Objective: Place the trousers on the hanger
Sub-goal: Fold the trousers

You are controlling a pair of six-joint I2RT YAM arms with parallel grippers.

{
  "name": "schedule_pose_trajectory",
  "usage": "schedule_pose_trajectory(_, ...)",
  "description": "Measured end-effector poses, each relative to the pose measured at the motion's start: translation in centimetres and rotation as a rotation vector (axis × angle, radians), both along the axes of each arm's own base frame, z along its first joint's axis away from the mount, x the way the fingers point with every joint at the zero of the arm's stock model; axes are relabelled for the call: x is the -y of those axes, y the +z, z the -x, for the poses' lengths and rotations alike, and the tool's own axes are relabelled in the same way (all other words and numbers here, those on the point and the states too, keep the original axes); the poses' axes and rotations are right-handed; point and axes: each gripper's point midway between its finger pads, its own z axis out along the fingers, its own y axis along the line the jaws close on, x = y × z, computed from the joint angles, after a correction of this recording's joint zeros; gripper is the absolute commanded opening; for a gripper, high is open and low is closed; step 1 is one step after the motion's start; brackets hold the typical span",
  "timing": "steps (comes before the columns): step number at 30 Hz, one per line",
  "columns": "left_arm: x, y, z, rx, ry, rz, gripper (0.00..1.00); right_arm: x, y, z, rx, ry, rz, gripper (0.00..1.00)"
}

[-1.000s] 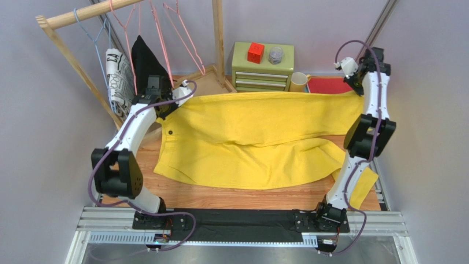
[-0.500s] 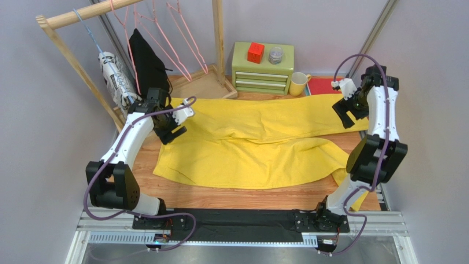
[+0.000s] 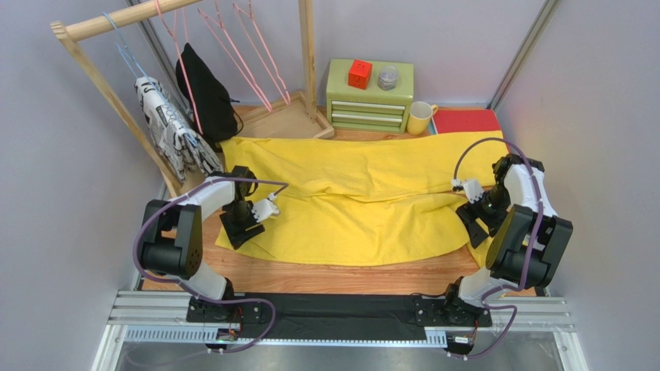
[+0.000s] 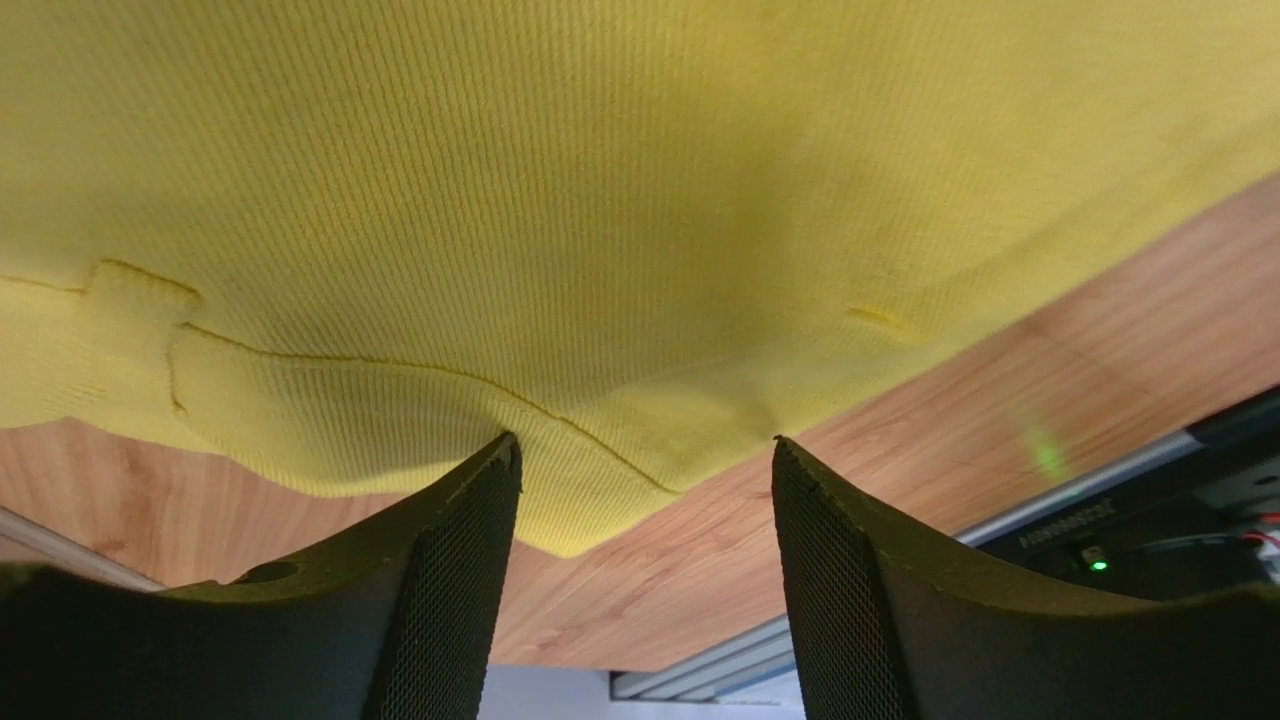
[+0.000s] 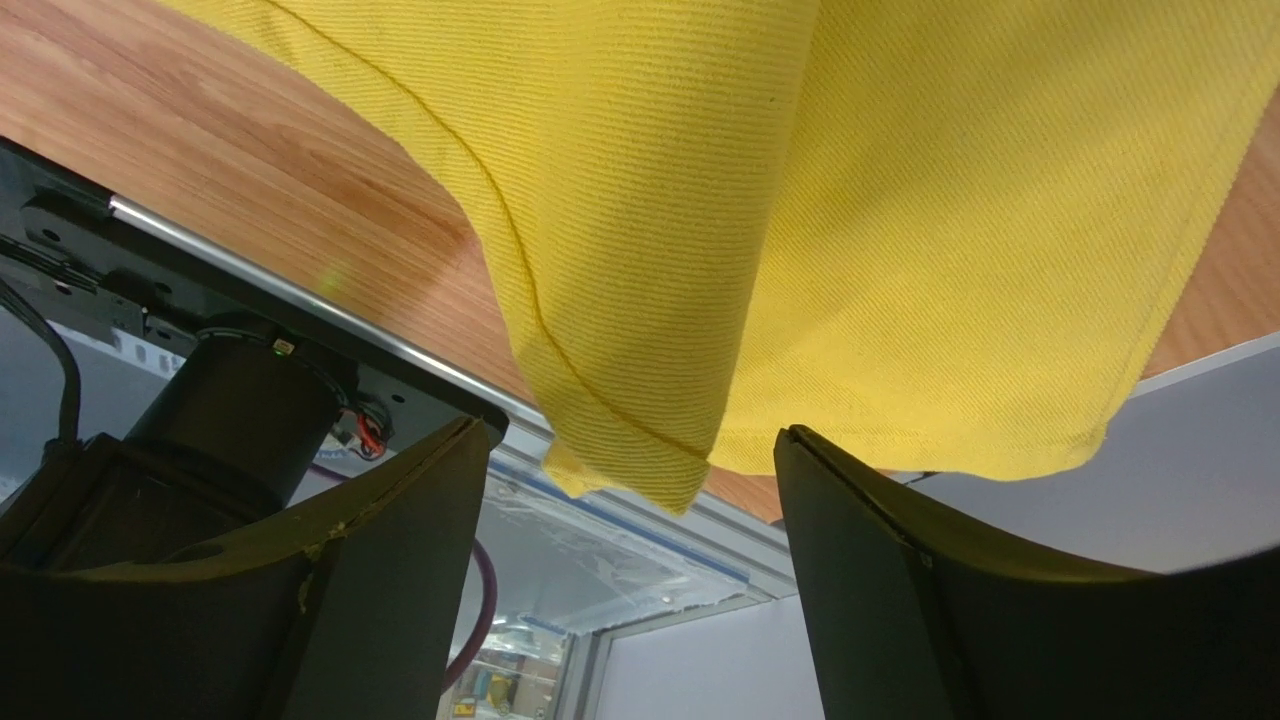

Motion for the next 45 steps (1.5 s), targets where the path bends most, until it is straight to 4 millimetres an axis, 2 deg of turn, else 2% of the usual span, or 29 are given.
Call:
schedule_pose_trajectory(3,-1.0,-0.7,0.1,-0.013,-0.006,-0.06,0.68,-0.1,-0.3,1.1,-0.014,-0.002,0.012,0.8)
schedule_pose_trajectory(5,-1.3,-0.6,0.0,-0.009,-0.008,-0.076,0.68,-0.3,-0.7,1.9,-0.028,-0.003,0.014,0.74)
schedule_pose_trajectory(6,-1.4,-0.6,-0.1,-0.008,-0.009,-0.081,0.68,-0.4,-0.9,2.3,-0.041,-0.002,0.012,0.7)
schedule_pose_trajectory(7,-1.5,-0.6,-0.1,-0.007,-0.009,-0.087,0.68,-0.5,-1.2,2.7,-0.052,-0.003,0.011,0.59)
schedule_pose_trajectory(9,-1.7,-0.7,-0.1,-0.008,-0.008,-0.097,0.65,-0.5,-2.3,3.5,-0.079,0.0,0.018,0.44)
schedule_pose_trajectory(10,-1.9,-0.8,-0.2,-0.011,-0.008,-0.102,0.63,-0.4,-2.9,4.0,-0.097,0.005,0.025,0.33)
schedule_pose_trajectory(12,-2.6,-1.0,-0.3,-0.019,-0.003,-0.117,0.59,0.1,-3.9,4.6,-0.125,0.018,0.049,0.24)
schedule_pose_trajectory(13,-3.2,-1.0,-0.3,-0.023,0.001,-0.129,0.58,0.6,-4.4,4.7,-0.134,0.024,0.069,0.16)
schedule_pose_trajectory(16,-5.1,-1.1,-0.4,-0.032,0.022,-0.169,0.57,2.1,-4.9,3.9,-0.115,0.046,0.125,0.05)
schedule_pose_trajectory(19,-6.6,-1.1,-0.4,-0.033,0.039,-0.182,0.55,3.1,-4.4,2.6,-0.067,0.087,0.156,0.01)
schedule_pose_trajectory(23,-7.5,-1.0,-0.4,-0.024,0.041,-0.18,0.54,3.9,-3.0,1.0,0.018,0.182,0.188,0.02)
schedule_pose_trajectory(24,-7.8,-0.9,-0.4,-0.021,0.035,-0.178,0.54,4.1,-2.5,0.9,0.036,0.213,0.202,0.07)
schedule_pose_trajectory(25,-7.9,-0.8,-0.2,-0.017,0.029,-0.175,0.54,4.4,-1.8,0.8,0.058,0.247,0.218,0.14)
schedule_pose_trajectory(26,-8.0,-0.7,0.0,-0.011,0.021,-0.168,0.55,4.6,-1.0,0.8,0.085,0.292,0.232,0.27)
schedule_pose_trajectory(27,-8.1,-0.4,0.2,-0.004,0.009,-0.167,0.55,4.7,-0.2,0.8,0.108,0.329,0.248,0.52)
schedule_pose_trajectory(28,-8.3,-0.1,0.5,0.001,-0.004,-0.171,0.55,4.9,0.8,1.0,0.135,0.367,0.269,0.62)
schedule_pose_trajectory(30,-8.6,1.1,1.2,0.019,-0.03,-0.179,0.57,4.9,2.5,1.6,0.18,0.427,0.306,0.71)
schedule_pose_trajectory(32,-8.6,2.4,1.4,0.043,-0.041,-0.179,0.58,4.6,4.0,2.5,0.206,0.477,0.313,0.71)
schedule_pose_trajectory(34,-8.3,3.8,1.2,0.051,-0.04,-0.159,0.59,4.5,5.3,2.6,0.212,0.479,0.283,0.65)
schedule_pose_trajectory(35,-8.1,4.3,0.8,0.059,-0.036,-0.146,0.59,4.7,5.9,2.1,0.223,0.47,0.27,0.61)
schedule_pose_trajectory(36,-7.8,5.1,0.2,0.068,-0.024,-0.129,0.59,5.0,6.7,1.2,0.24,0.448,0.262,0.52)
schedule_pose_trajectory(38,-7.2,6.4,-1.5,0.104,0.009,-0.089,0.59,6.0,7.1,-1.0,0.257,0.379,0.24,0.44)
schedule_pose_trajectory(40,-6.4,7.0,-2.8,0.131,0.032,-0.053,0.6,6.5,5.9,-2.4,0.232,0.298,0.198,0.38)
schedule_pose_trajectory(42,-5.4,6.8,-3.3,0.132,0.054,-0.014,0.61,6.4,3.5,-2.8,0.173,0.209,0.141,0.36)
schedule_pose_trajectory(45,-3.6,5.7,-2.9,0.093,0.068,0.032,0.61,5.2,0.0,-1.3,0.066,0.104,0.076,0.35)
